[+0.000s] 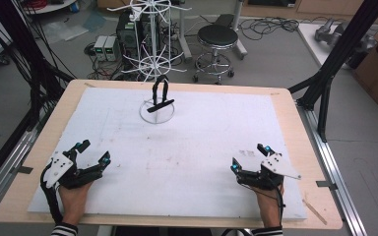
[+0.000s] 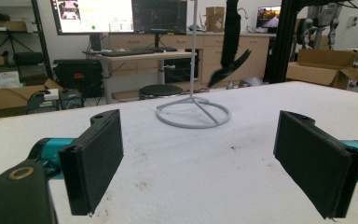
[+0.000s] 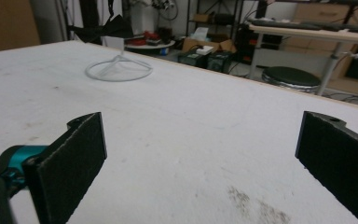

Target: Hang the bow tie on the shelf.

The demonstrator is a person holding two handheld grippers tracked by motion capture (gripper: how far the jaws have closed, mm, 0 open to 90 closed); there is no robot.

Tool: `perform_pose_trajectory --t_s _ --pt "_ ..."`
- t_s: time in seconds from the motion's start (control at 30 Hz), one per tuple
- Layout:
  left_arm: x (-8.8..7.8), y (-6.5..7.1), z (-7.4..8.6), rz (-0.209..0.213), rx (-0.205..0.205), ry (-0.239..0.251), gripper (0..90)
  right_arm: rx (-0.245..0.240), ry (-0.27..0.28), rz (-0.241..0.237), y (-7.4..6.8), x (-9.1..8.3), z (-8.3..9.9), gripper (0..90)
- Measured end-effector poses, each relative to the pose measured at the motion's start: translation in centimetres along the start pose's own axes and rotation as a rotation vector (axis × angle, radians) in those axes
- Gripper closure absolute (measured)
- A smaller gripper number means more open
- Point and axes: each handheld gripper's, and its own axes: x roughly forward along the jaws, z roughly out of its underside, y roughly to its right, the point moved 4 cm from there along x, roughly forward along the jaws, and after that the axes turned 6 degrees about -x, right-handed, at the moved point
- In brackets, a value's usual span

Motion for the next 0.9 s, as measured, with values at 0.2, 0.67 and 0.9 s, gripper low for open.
perform_pose_trajectory --t_s 0.2,0.67,0.9 --pt "0.0 0.0 0.0 0.002 0.002 0.003 16.1 -0.005 0.014 0.012 0.2 -0.1 0.6 0.8" --pt "-0.1 0.1 0.0 0.002 0.008 0.006 15.9 0.007 0.1 0.03 0.1 -0.8 1.4 0.8" --pt "-0.1 0.0 0.0 0.003 0.007 0.006 15.8 -0.002 0.109 0.046 0.1 -0.8 1.4 0.8"
